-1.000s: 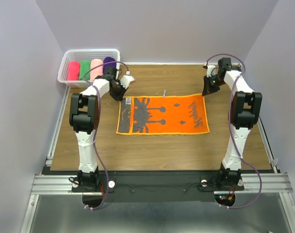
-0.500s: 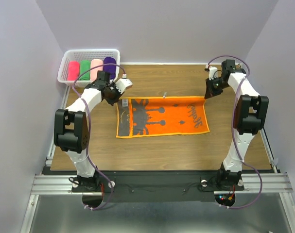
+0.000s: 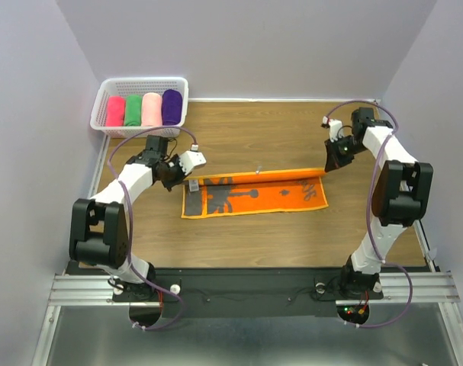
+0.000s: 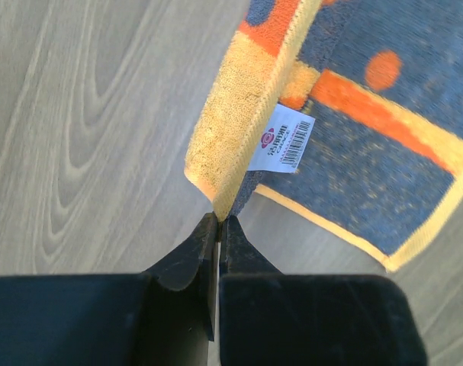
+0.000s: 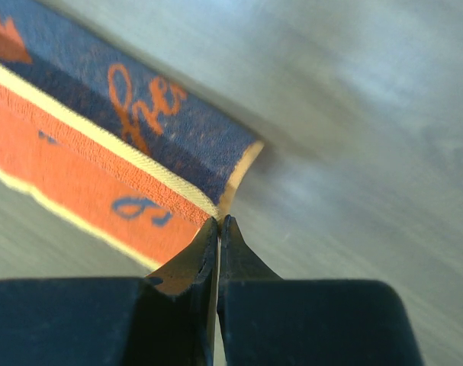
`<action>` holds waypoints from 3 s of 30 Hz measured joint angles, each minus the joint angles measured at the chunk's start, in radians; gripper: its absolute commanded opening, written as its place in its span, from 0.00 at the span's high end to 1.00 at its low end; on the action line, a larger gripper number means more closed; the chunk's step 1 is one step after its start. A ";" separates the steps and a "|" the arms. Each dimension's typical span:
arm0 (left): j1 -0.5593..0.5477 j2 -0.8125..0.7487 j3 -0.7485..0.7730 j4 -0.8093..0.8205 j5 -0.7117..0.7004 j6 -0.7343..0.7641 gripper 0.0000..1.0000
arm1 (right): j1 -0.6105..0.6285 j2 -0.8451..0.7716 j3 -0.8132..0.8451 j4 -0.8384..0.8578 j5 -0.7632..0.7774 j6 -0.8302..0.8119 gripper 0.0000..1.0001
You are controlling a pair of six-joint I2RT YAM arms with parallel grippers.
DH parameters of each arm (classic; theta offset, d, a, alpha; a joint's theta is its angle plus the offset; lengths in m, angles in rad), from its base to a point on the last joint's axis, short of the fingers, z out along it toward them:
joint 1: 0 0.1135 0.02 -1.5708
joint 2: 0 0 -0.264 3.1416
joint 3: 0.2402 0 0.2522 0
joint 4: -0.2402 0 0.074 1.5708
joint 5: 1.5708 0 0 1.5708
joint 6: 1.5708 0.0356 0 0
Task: Roll the towels
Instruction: Fold the towel
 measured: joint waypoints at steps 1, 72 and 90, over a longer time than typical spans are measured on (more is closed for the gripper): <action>0.000 -0.021 -0.014 -0.008 0.003 0.013 1.00 | 0.000 -0.016 -0.024 -0.001 -0.001 -0.010 0.99; -0.061 -0.327 -0.213 -0.244 0.029 0.229 0.54 | -0.013 -0.128 -0.197 -0.161 -0.036 -0.224 0.53; -0.194 -0.184 -0.176 -0.236 0.045 0.182 0.51 | -0.005 -0.117 -0.266 -0.177 -0.049 -0.325 0.49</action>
